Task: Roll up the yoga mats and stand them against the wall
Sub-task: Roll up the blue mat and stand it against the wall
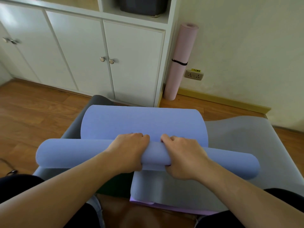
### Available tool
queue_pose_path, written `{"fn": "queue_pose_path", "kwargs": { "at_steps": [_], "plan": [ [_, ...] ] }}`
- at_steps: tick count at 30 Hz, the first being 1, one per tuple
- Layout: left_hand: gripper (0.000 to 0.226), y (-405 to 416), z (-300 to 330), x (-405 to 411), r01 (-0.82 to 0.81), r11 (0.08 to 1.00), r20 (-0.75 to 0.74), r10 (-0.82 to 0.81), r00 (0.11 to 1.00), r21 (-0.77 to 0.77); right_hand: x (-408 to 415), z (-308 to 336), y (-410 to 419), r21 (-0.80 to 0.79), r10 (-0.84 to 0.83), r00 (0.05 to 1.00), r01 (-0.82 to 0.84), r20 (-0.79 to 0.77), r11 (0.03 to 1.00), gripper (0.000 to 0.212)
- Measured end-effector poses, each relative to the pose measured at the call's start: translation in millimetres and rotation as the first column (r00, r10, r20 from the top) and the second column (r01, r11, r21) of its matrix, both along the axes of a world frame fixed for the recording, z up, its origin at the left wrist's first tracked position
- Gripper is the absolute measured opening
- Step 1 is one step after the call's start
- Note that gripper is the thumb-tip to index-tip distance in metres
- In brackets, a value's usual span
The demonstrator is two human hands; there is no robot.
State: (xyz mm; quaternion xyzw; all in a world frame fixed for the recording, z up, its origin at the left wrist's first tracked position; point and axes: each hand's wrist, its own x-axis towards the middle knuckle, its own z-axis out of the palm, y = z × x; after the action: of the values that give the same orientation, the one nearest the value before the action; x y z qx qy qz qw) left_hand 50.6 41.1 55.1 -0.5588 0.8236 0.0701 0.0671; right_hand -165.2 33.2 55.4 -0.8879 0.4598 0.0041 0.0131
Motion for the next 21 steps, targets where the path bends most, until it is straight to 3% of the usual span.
{"fn": "queue_pose_path", "kwargs": {
  "at_steps": [3,7,13,18,21],
  "plan": [
    [0.049,-7,7,8,-0.046,0.995,-0.030,0.049,0.998,0.084,2,-4,0,-0.084,0.048,0.998,-0.051,-0.031,0.995,0.072],
    [0.059,-5,9,9,-0.053,0.987,-0.057,0.062,0.996,0.151,4,-5,-1,-0.093,0.060,0.996,-0.067,-0.069,0.993,0.062],
    [0.058,2,-1,-3,0.014,0.999,0.028,-0.013,1.000,-0.044,1,-1,-2,-0.017,0.008,1.000,-0.008,0.003,1.000,0.052],
    [0.058,-6,4,8,-0.071,0.995,-0.057,0.075,0.996,0.072,4,-4,-1,-0.116,0.037,0.998,-0.044,-0.060,0.992,0.072],
    [0.062,-3,5,8,-0.063,0.991,-0.058,0.071,0.996,0.121,4,-5,0,-0.103,0.048,0.994,-0.058,-0.098,0.993,0.061]
  ]
}}
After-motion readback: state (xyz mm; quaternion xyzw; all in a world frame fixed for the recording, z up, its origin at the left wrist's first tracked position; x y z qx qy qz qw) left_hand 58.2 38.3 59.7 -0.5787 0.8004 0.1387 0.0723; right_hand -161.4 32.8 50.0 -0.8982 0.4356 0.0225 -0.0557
